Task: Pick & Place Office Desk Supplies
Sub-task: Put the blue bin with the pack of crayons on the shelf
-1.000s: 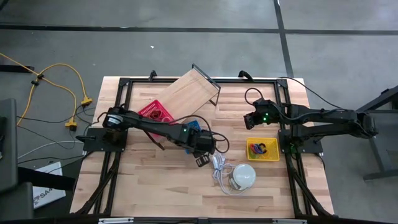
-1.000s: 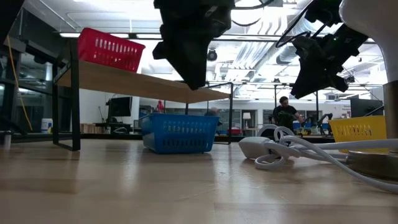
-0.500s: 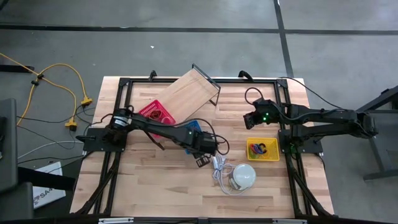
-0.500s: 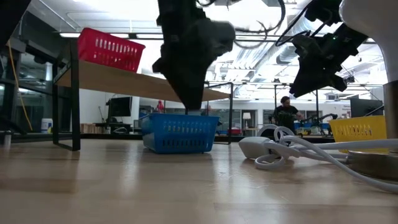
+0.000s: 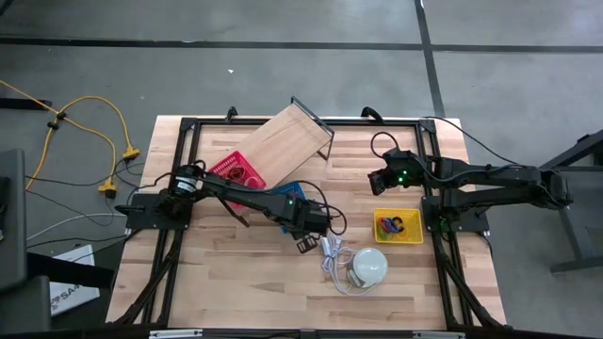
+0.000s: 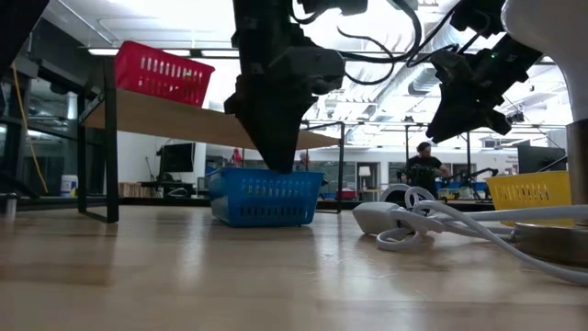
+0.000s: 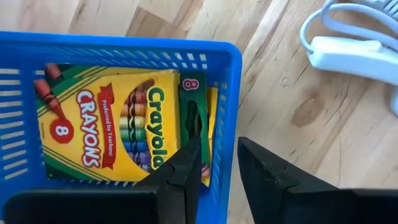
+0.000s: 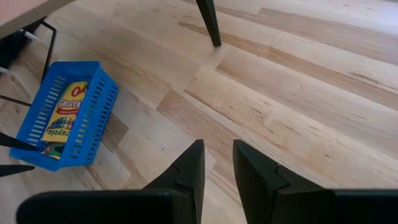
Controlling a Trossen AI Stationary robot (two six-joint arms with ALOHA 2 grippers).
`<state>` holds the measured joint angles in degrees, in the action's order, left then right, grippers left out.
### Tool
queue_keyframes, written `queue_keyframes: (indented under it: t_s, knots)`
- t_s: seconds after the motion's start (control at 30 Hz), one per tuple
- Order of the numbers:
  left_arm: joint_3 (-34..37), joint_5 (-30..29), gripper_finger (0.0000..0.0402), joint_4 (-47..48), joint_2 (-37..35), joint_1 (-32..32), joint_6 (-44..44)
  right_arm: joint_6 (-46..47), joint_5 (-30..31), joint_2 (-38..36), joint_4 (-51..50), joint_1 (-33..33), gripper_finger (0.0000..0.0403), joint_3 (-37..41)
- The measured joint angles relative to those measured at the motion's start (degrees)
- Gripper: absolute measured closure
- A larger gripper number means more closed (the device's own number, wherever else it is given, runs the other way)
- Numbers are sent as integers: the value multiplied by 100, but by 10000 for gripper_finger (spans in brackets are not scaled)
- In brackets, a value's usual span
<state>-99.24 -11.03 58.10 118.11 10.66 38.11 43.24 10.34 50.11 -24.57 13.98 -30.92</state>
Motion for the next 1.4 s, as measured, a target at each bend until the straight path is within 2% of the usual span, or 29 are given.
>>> queue_keyframes:
  t_s: [0.4,1.0,1.4]
  knots:
    - [-2,134,304,-88,119,32,-61,0,1,-2,1,0,332,0]
    - [-2,760,304,-262,439,-96,-276,0,1,-2,17,2,332,0]
    - [-2,778,304,-275,555,-166,-367,0,0,0,-1,0,332,0]
